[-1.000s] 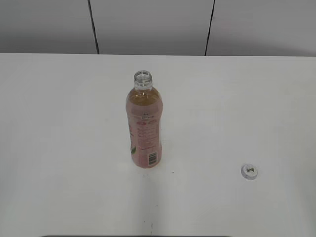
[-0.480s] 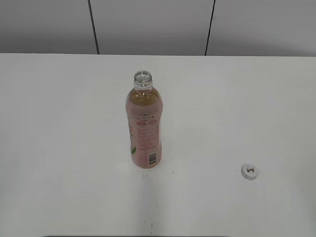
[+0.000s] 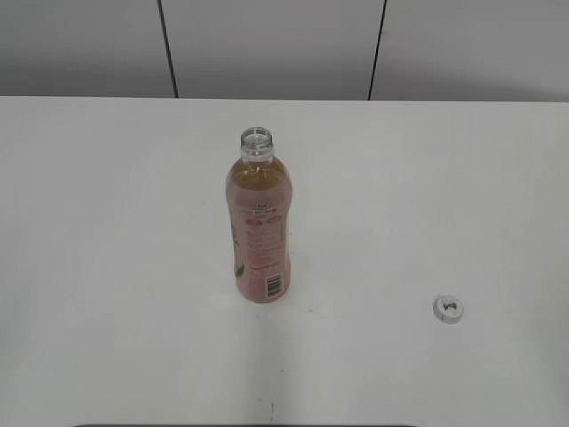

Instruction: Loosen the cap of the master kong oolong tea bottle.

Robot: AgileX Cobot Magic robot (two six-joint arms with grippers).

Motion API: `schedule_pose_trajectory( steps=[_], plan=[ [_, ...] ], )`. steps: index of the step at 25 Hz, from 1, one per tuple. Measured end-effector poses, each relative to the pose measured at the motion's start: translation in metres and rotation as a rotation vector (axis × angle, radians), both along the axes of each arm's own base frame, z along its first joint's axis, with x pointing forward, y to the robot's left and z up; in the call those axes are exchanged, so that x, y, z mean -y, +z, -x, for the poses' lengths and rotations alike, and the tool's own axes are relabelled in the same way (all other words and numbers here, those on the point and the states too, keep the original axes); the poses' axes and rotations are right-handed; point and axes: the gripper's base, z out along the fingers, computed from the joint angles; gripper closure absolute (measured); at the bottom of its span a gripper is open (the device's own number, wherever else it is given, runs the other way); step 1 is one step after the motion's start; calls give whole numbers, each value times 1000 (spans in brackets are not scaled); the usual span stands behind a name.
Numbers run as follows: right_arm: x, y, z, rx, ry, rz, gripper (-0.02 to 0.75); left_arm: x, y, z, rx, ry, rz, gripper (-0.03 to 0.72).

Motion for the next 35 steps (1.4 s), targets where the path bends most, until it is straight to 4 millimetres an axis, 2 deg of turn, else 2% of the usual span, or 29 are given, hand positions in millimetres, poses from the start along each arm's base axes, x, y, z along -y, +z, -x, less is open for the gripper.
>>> schedule_pose_trajectory(
  steps=[9, 35],
  plan=[
    [-1, 0, 2, 0, -193, 0, 203, 0, 0, 0, 0, 0, 0, 282],
    [-1, 0, 2, 0, -201, 0, 203, 0, 0, 0, 0, 0, 0, 282]
  ],
)
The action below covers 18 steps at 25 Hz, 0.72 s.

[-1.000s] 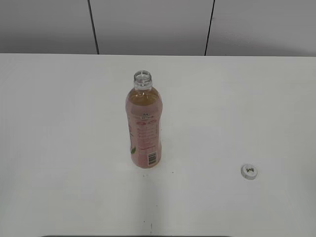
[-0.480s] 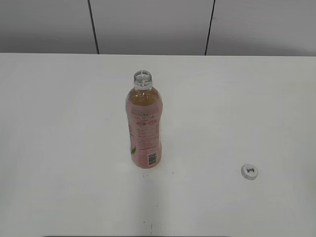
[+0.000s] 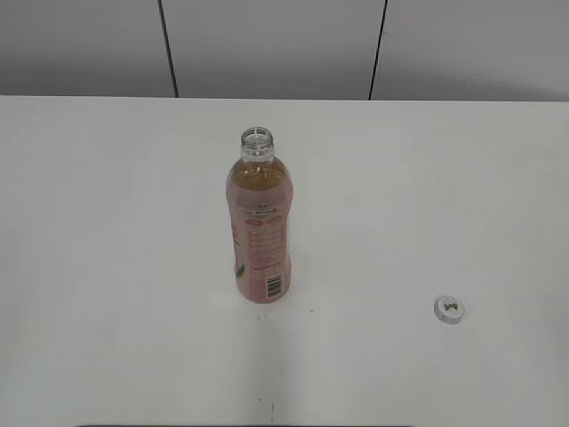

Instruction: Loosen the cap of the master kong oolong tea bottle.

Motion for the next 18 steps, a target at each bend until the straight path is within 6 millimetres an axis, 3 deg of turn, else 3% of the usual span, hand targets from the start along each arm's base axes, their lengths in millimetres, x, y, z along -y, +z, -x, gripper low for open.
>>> schedule_pose_trajectory(
  steps=[18],
  plan=[
    [0, 0, 0, 0, -34, -1, 203, 0, 0, 0, 0, 9, 0, 282]
  ],
)
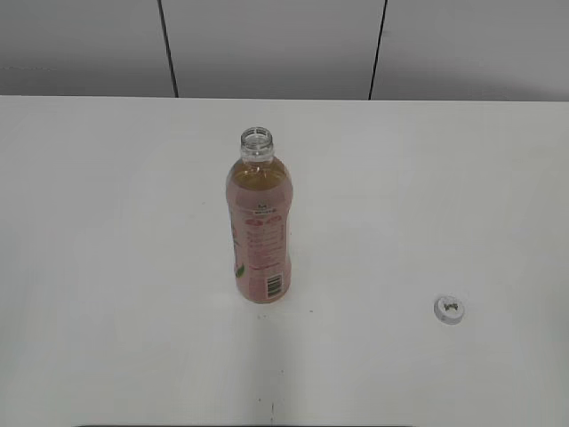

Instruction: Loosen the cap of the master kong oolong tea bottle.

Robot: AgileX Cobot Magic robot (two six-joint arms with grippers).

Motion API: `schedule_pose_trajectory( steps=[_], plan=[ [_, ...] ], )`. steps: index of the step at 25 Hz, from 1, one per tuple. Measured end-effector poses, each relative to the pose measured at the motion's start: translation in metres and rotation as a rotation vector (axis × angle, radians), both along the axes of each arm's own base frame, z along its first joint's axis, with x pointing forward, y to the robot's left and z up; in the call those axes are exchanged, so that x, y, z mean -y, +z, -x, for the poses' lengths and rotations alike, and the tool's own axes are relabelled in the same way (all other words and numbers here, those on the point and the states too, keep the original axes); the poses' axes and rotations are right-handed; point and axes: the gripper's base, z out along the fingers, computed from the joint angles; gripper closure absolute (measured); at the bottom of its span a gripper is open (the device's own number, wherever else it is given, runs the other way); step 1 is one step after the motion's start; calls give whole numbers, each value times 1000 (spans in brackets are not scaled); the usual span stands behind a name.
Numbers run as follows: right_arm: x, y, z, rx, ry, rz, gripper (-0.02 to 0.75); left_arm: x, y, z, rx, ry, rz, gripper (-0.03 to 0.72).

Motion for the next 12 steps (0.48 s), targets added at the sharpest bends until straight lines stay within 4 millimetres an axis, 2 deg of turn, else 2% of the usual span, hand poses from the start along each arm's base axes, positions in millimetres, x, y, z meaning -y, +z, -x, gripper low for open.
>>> schedule_pose_trajectory(
  steps=[12],
  plan=[
    [0, 0, 0, 0, 0, 0, 203, 0, 0, 0, 0, 0, 0, 282]
  ],
)
